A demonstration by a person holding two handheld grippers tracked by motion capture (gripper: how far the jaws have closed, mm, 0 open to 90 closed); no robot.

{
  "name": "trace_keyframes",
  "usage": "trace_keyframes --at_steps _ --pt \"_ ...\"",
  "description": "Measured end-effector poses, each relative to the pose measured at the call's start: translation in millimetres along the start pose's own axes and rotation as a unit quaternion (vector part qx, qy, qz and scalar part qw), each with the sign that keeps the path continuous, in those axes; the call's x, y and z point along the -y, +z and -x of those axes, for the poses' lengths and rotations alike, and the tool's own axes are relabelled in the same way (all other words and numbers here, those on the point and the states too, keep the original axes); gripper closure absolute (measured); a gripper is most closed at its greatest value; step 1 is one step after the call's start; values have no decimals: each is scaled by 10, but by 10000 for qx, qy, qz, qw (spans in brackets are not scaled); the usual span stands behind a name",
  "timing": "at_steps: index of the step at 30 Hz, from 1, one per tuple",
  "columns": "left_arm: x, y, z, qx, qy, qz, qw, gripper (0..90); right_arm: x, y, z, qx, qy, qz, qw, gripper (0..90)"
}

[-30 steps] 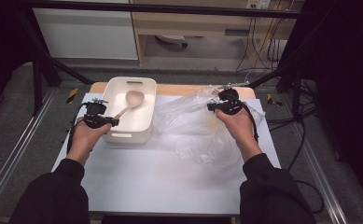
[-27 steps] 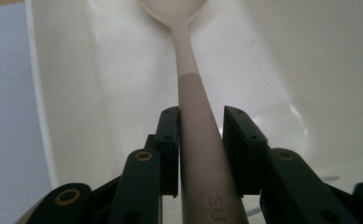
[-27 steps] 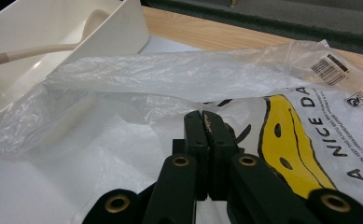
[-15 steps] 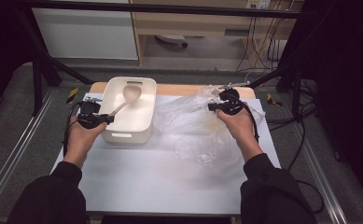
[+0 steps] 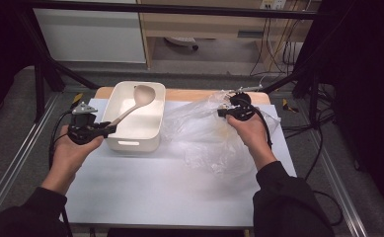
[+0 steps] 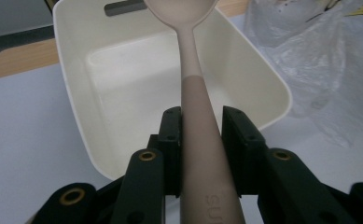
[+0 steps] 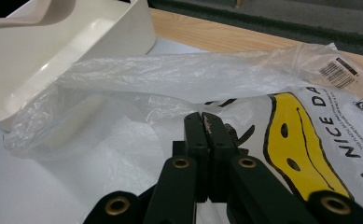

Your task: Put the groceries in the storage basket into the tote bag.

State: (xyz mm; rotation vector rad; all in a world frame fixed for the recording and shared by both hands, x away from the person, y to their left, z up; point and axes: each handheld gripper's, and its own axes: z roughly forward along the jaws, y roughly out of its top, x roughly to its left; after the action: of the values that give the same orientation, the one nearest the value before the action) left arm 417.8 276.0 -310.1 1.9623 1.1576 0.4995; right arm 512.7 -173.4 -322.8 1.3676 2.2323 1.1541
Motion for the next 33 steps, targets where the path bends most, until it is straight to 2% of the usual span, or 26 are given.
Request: trace_keyframes --at_steps 5,11,15,20,27,33 --pt "2 -146 119 270 167 46 9995 696 -18 -8 5 -8 14 -5 10000 900" --pt "22 -279 311 598 433 52 9973 696 -11 6 -2 -34 -34 -42 10000 900" --pt "64 -311 458 837 537 10 9950 696 -16 14 7 -46 -6 -66 10000 900" --pt "99 -329 591 1024 658 -44 9926 696 -10 20 15 -60 7 -72 10000 900" --pt "104 -324 780 1350 812 -51 9875 696 -10 22 18 -61 -4 -49 10000 900" --pt "97 -325 952 1510 982 -70 9836 696 -5 11 25 -56 -22 -71 10000 900"
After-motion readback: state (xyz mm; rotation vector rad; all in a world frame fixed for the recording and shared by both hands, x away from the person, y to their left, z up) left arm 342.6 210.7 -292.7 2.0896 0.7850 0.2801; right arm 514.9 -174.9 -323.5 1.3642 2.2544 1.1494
